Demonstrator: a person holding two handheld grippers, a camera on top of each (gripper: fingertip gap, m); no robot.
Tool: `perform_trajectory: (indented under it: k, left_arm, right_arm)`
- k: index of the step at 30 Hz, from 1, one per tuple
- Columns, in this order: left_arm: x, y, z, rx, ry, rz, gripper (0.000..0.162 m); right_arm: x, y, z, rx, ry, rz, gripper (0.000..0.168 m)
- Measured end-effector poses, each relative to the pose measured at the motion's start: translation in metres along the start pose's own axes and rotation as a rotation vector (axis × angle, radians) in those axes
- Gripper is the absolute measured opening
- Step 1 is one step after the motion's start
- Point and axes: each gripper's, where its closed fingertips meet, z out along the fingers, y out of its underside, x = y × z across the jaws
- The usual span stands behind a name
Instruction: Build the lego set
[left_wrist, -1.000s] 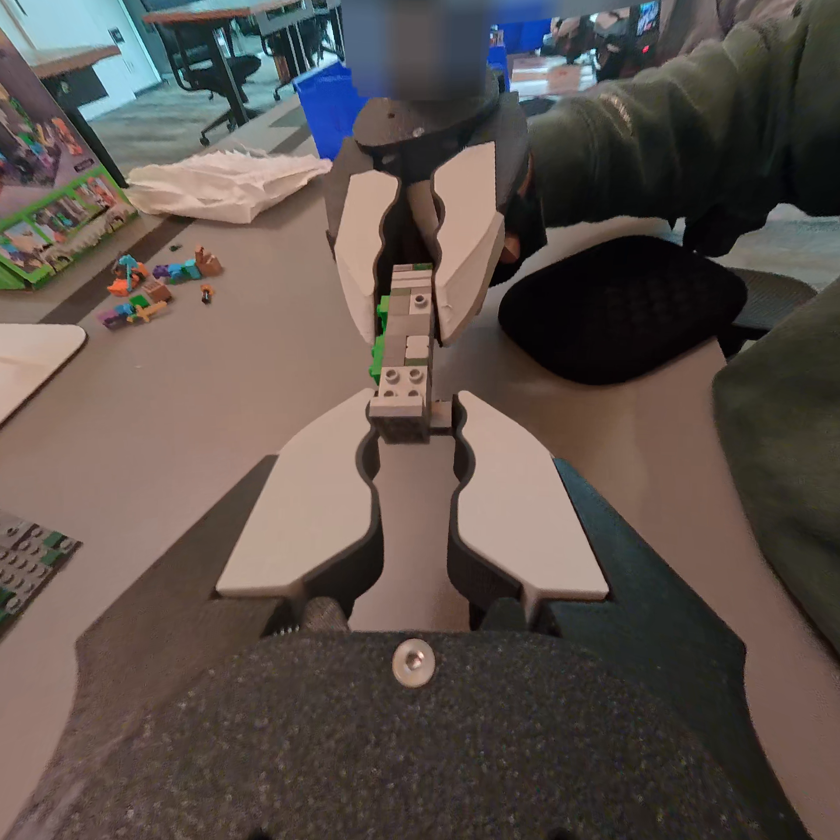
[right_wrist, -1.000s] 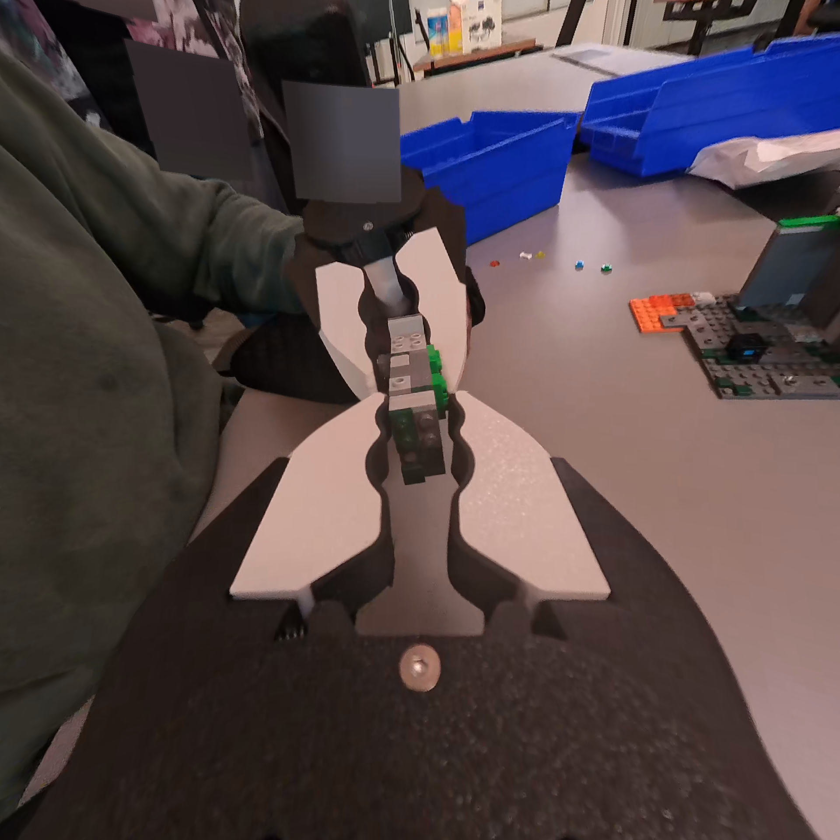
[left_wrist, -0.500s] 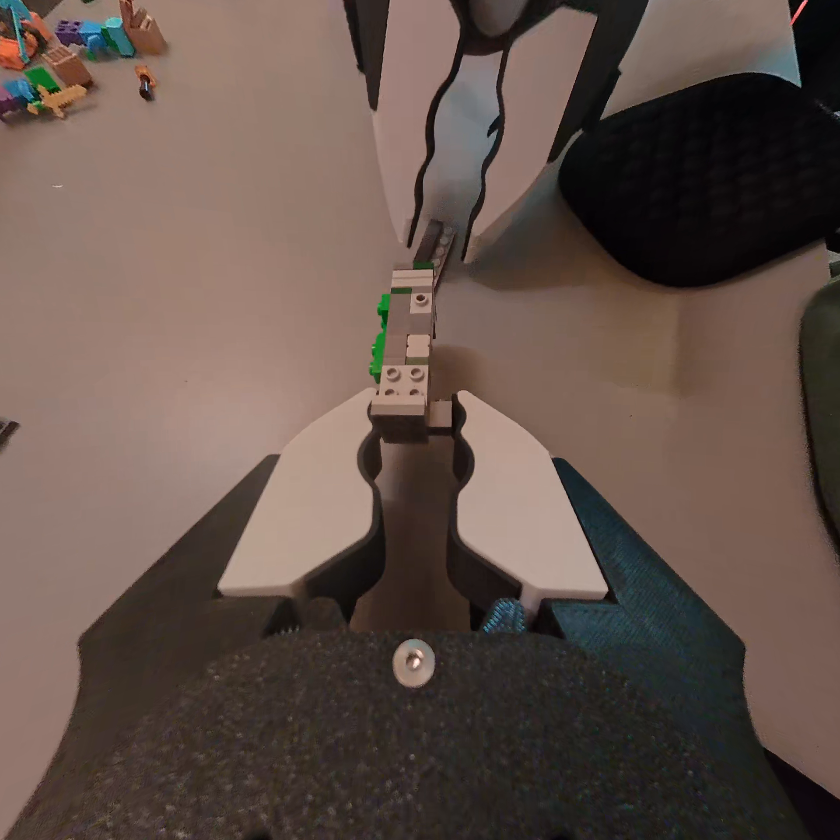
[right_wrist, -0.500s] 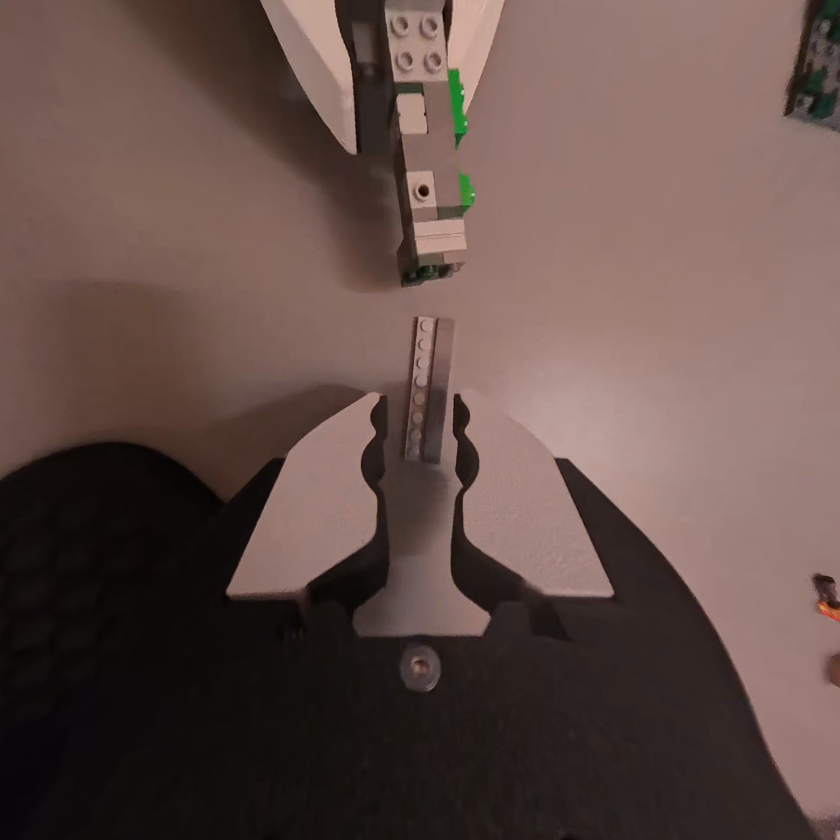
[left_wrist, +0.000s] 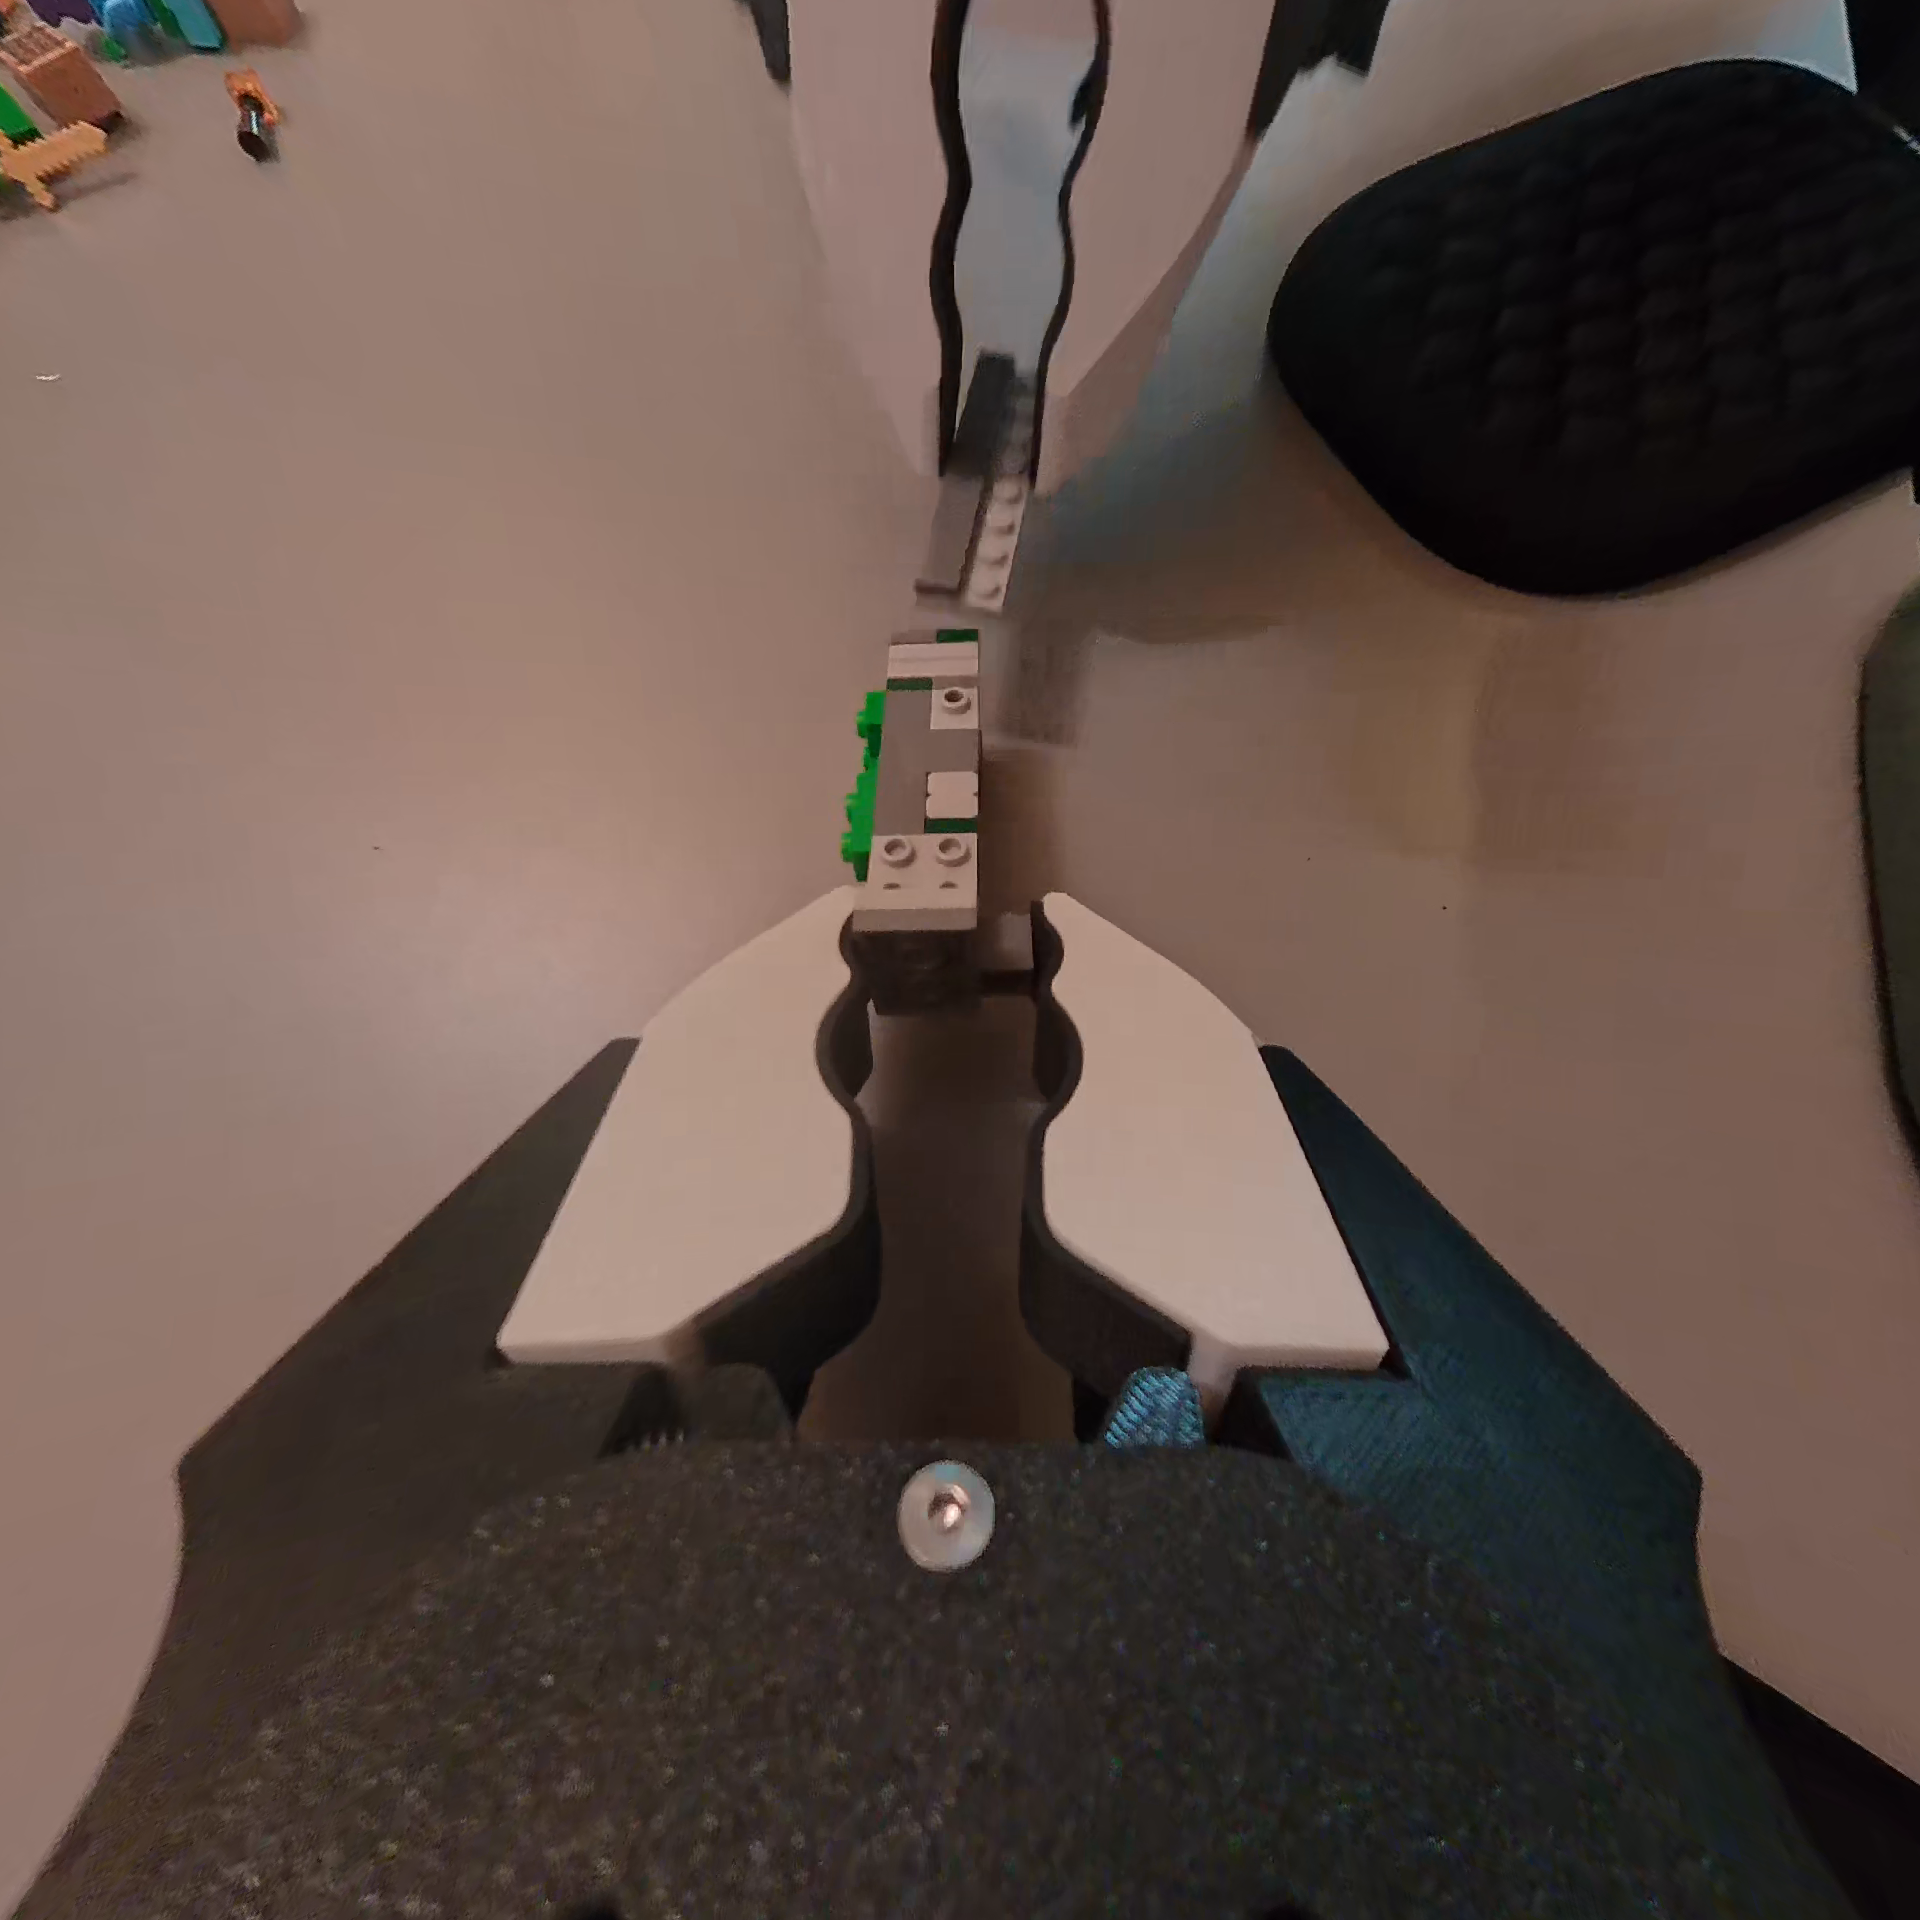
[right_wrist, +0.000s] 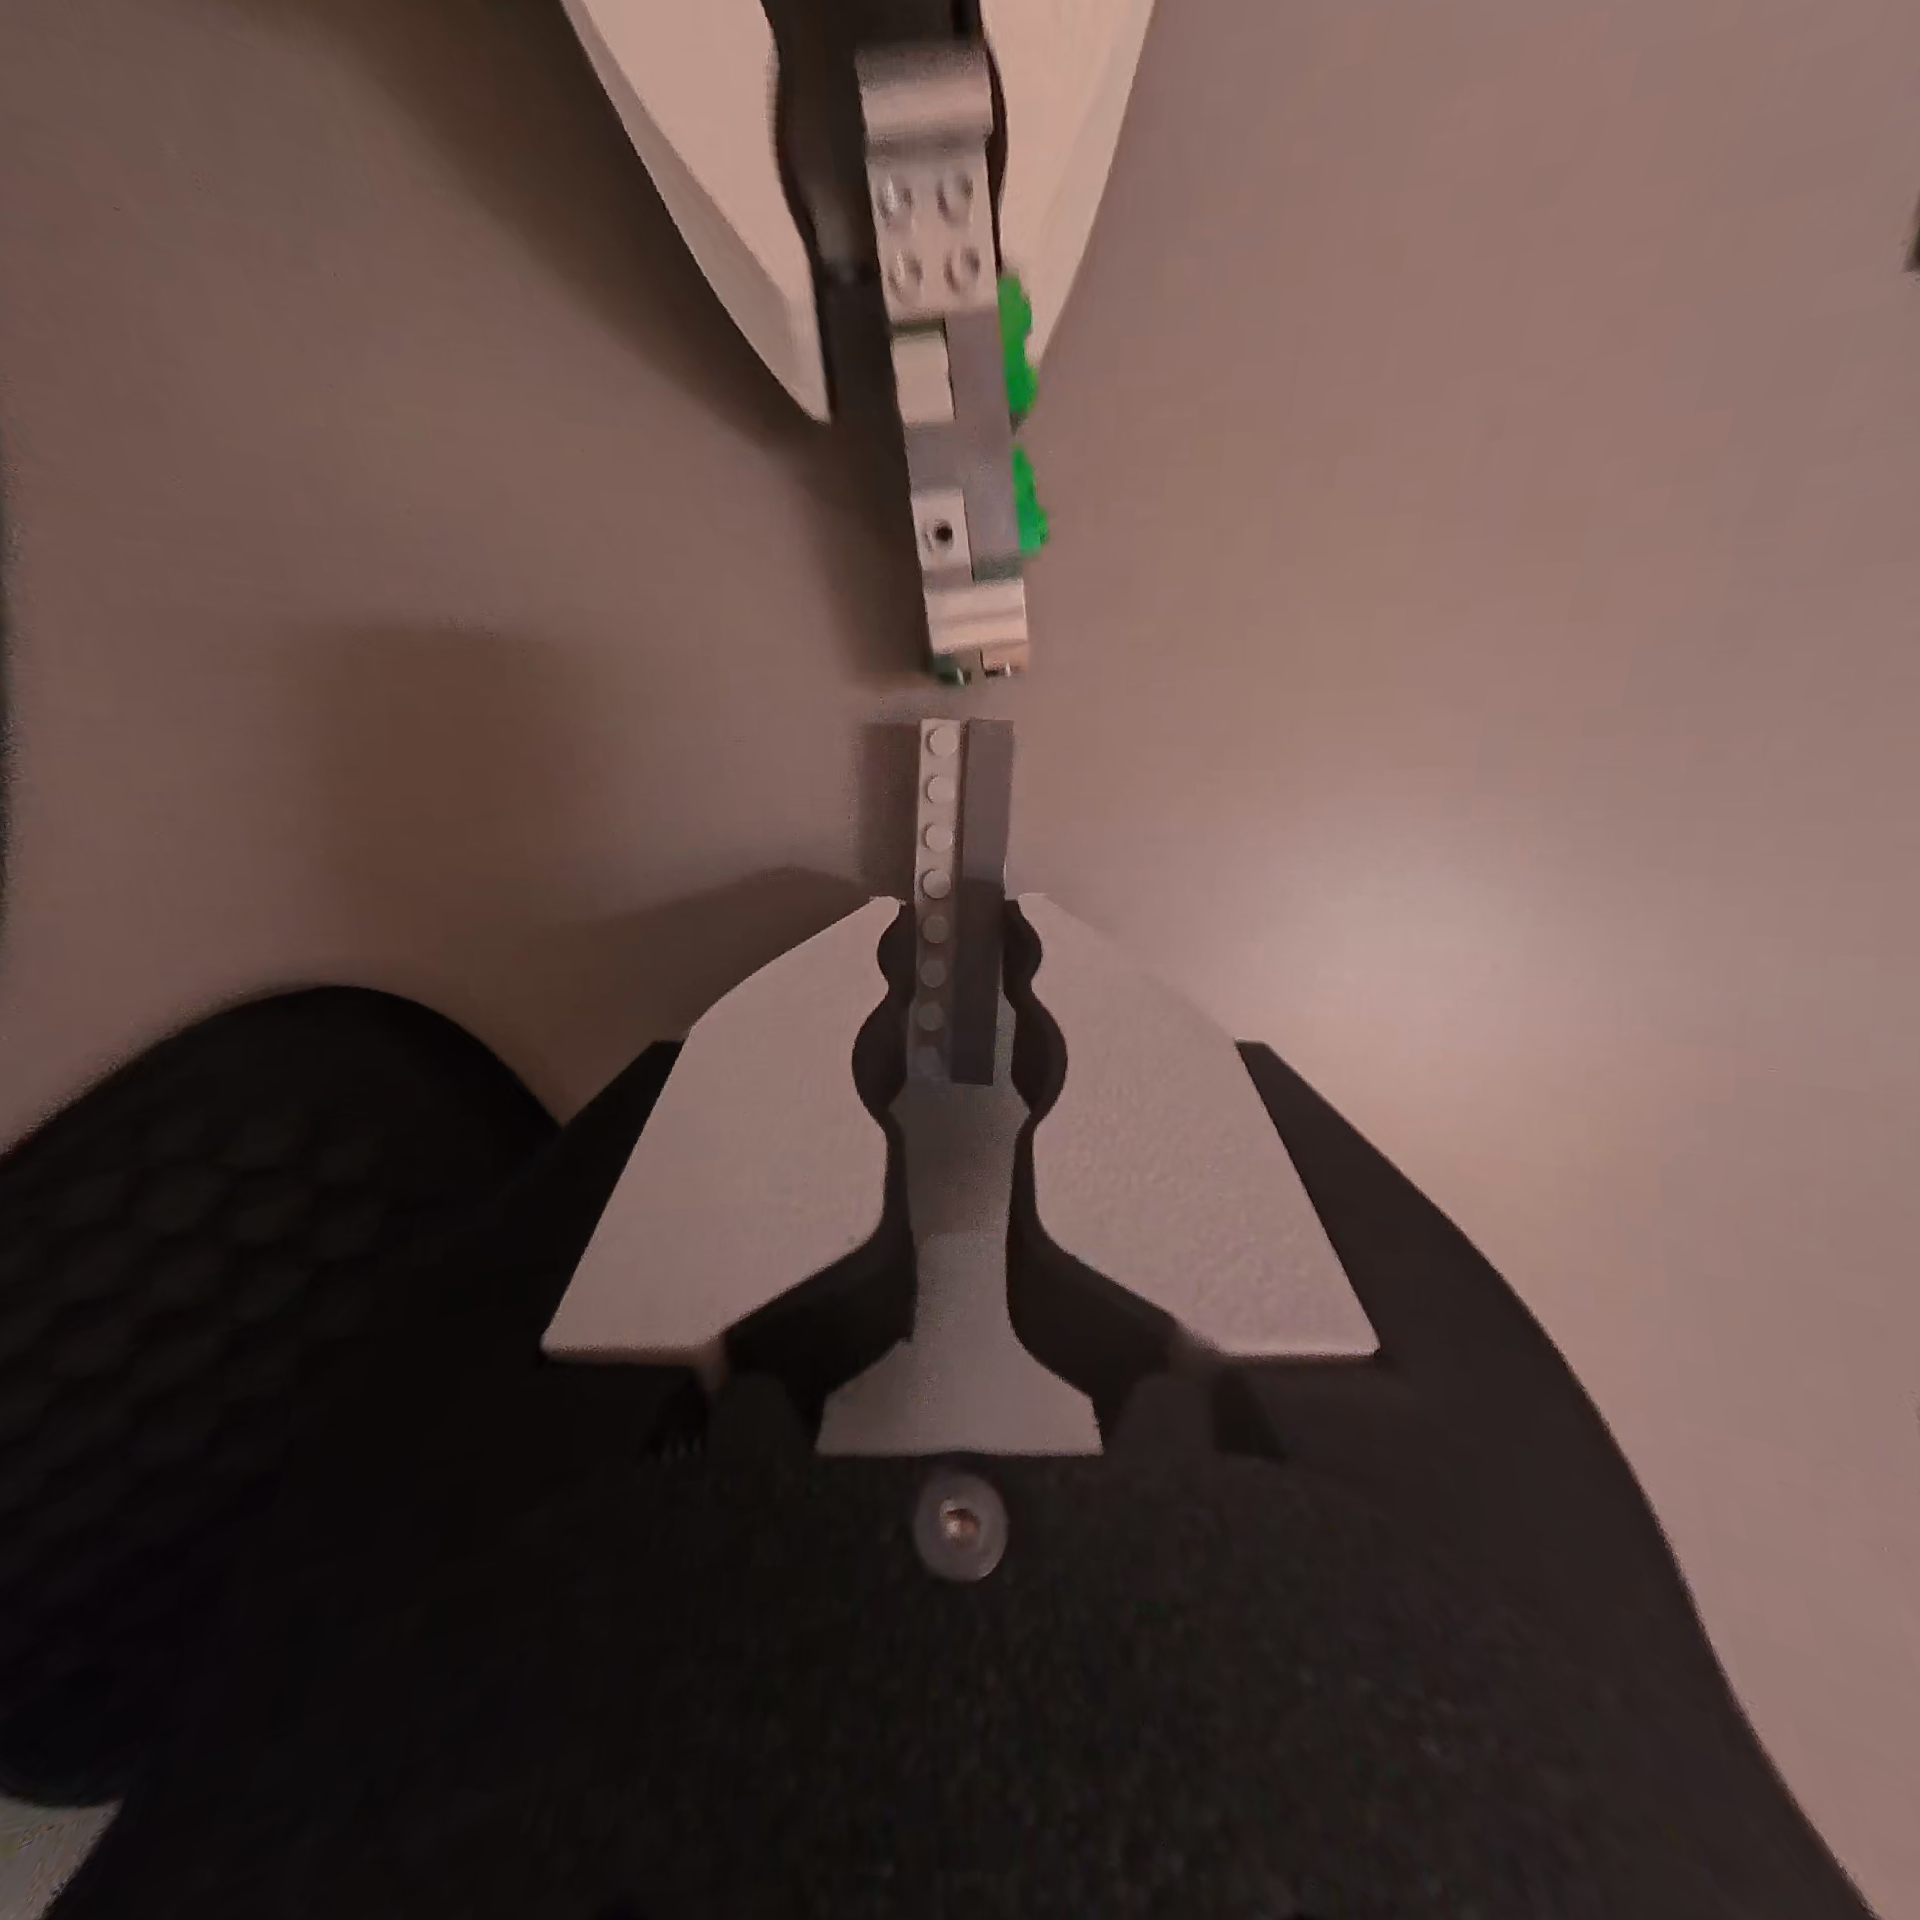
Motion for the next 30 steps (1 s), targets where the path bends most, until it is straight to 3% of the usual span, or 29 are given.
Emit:
perform_trajectory:
  k: [4,11,30]
  left_arm:
    - [0.000,0.003,0.003,-0.019,0.012,-0.009,0.027]
    - [-0.003,0.005,0.005,-0.033,-0.001,-0.010,0.028]
    - [-0.006,0.009,0.007,-0.037,-0.020,0.022,0.028]
  right_arm:
    - [-0.003,-0.036,-0.019,0.082,0.025,-0.057,0.015]
    - [-0.003,-0.062,0.007,0.042,0.006,-0.142,0.015]
    - [0.002,-0.063,0.023,-0.089,-0.053,-0.164,0.015]
